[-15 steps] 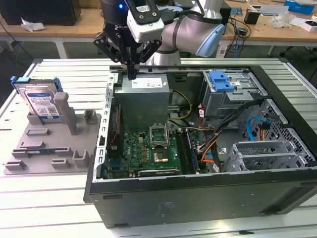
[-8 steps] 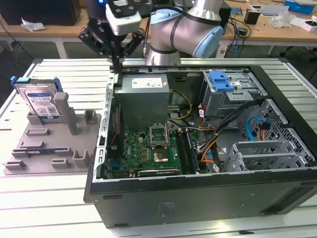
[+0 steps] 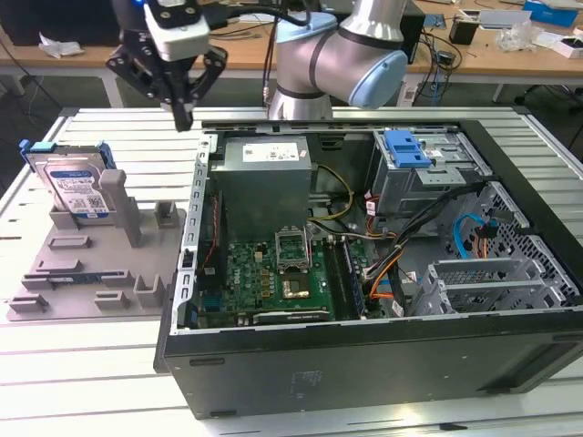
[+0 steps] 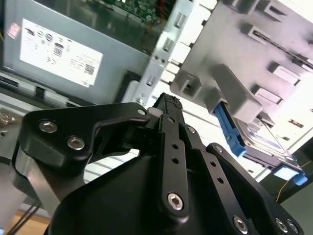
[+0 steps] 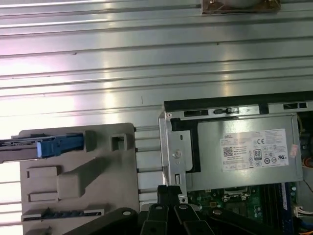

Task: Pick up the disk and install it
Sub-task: 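Reach for the disk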

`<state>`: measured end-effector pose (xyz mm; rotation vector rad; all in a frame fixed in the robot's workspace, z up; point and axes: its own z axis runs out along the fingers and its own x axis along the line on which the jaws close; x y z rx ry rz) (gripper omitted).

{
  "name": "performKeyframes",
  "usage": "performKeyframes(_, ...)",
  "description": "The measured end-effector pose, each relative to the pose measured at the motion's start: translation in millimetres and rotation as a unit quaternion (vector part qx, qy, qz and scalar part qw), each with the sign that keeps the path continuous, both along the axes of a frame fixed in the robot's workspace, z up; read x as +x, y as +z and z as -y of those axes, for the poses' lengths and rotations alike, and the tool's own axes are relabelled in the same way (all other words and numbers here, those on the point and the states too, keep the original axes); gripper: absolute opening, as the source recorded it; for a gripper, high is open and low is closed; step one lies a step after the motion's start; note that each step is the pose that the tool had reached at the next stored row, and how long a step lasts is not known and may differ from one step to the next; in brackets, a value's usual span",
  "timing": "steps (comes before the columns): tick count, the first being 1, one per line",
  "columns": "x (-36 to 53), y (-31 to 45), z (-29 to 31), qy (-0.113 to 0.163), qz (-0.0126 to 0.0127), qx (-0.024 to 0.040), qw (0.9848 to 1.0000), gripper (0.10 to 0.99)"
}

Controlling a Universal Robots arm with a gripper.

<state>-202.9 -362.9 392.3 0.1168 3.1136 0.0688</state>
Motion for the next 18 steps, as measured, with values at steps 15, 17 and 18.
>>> performKeyframes(15, -73.2, -2.5, -28.0, 0.000, 0.0000, 0.0000, 1.0000, 0.106)
performKeyframes(17, -84.1, -3.1, -33.3, 0.000, 0.0000, 0.0000, 1.0000, 0.106)
performKeyframes(18, -89.1, -3.3, -35.3, 0.000, 0.0000, 0.0000, 1.0000, 0.106)
